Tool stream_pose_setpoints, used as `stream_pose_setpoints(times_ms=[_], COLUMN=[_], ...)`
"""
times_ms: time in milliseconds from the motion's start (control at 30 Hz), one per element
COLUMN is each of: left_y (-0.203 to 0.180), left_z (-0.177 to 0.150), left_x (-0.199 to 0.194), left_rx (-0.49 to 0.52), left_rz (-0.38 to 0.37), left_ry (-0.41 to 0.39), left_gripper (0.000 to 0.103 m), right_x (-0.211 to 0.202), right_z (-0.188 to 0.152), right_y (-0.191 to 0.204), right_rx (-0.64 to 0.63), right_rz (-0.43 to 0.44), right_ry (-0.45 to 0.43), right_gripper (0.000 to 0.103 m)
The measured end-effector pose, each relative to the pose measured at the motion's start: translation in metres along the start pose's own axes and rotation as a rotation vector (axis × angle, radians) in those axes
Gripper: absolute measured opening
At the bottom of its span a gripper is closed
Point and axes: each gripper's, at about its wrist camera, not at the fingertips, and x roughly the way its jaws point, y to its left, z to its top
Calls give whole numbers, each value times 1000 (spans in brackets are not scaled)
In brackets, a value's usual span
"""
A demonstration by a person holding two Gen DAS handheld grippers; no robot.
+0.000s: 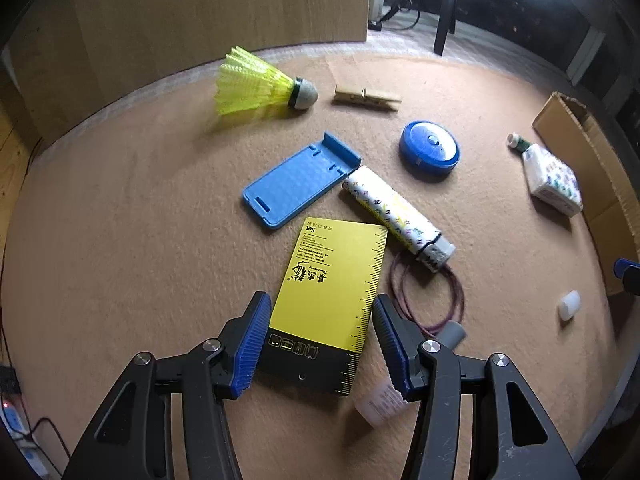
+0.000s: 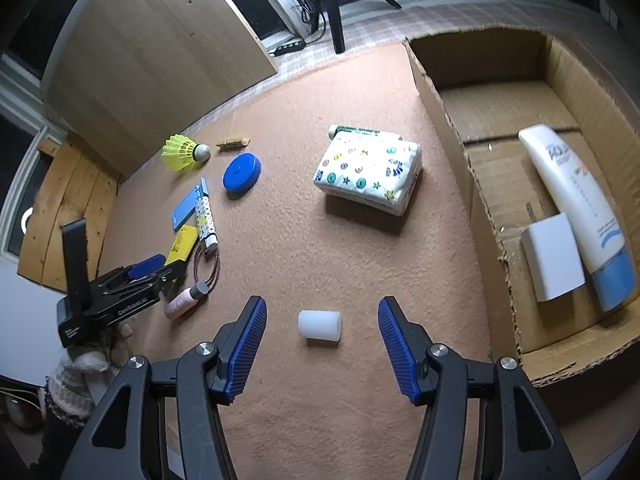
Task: Organize objects
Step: 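Close the left gripper on the yellow ruler card and lift it, then carry the yellow card with the left gripper into the box and release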
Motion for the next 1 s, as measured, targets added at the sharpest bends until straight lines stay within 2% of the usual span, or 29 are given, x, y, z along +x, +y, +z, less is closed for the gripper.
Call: stream_pose_setpoints(times_ms=[233, 500, 767, 1000], left_y=[-9, -56, -117, -194], left_z=[7, 11, 18, 29], left_x=[-46, -95, -99, -88], left_rx=[-21, 22, 76, 173], left_rz=[-12, -76, -160, -246], left_ry=[-110, -201, -207, -190], left_gripper=[56, 57, 57, 57], right_x=[-16, -38, -63, -86], right_z=[-1, -5, -12, -24], right_y=[11, 9, -24, -69], right_rx=[-66, -102, -54, 18], right_rz=[-41, -86, -128, -176], right_ry=[-52, -105, -144, -169], right_gripper=[54, 54, 54, 54])
